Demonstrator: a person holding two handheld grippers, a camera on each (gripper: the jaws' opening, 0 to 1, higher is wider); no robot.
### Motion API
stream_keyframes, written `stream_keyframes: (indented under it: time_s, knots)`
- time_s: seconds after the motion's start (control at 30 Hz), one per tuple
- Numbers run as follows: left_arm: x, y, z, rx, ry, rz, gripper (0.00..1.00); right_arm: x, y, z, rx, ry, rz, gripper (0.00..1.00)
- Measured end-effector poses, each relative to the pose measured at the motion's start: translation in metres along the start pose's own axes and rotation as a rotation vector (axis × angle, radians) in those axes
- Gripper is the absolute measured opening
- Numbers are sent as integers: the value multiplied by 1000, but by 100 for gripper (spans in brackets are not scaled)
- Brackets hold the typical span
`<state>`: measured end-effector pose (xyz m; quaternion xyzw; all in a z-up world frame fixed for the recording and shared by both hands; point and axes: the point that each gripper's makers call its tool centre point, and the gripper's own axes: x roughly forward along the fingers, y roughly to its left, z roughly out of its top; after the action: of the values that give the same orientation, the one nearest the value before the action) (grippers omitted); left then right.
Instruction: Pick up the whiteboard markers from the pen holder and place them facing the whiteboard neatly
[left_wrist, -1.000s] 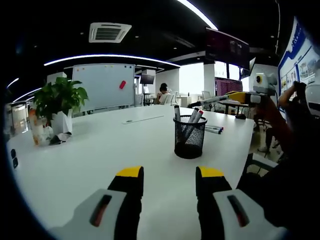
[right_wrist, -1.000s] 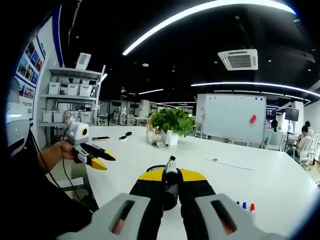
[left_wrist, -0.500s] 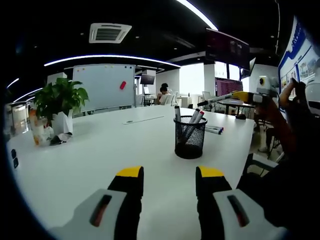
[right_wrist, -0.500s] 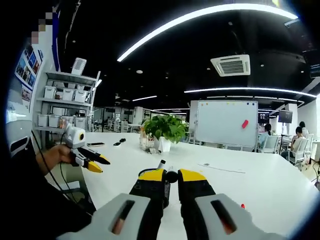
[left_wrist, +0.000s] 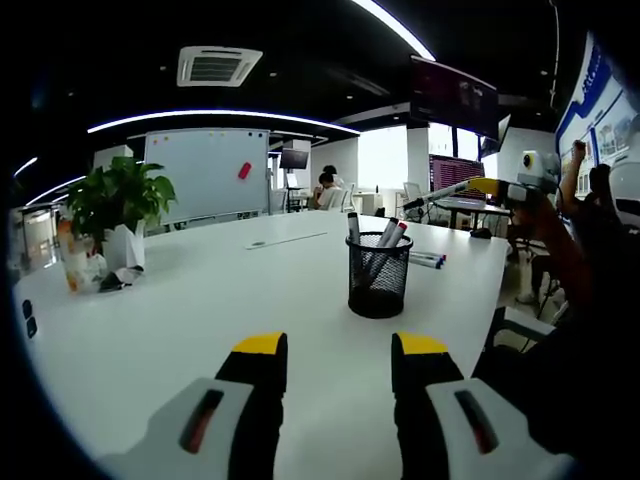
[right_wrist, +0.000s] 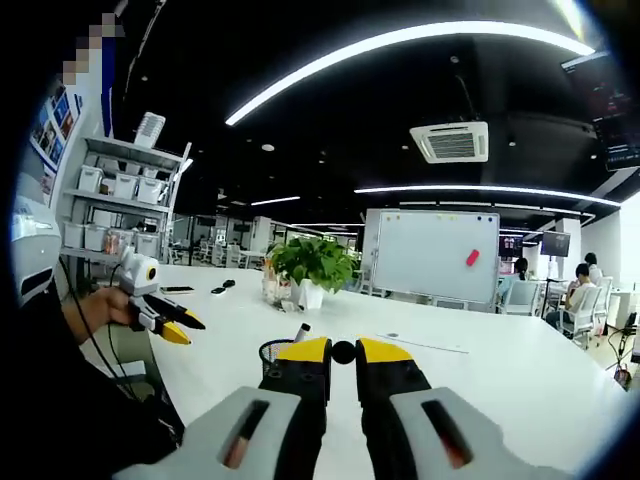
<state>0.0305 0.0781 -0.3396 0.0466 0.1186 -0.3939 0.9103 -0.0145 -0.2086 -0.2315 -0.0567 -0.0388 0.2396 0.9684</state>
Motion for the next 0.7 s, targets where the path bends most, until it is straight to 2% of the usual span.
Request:
stream_keyframes:
  time_s: [0.7]
  knots:
    - [1,-2,-1,5,7,-6,43,-12,-23,2,4,-14,-75,13]
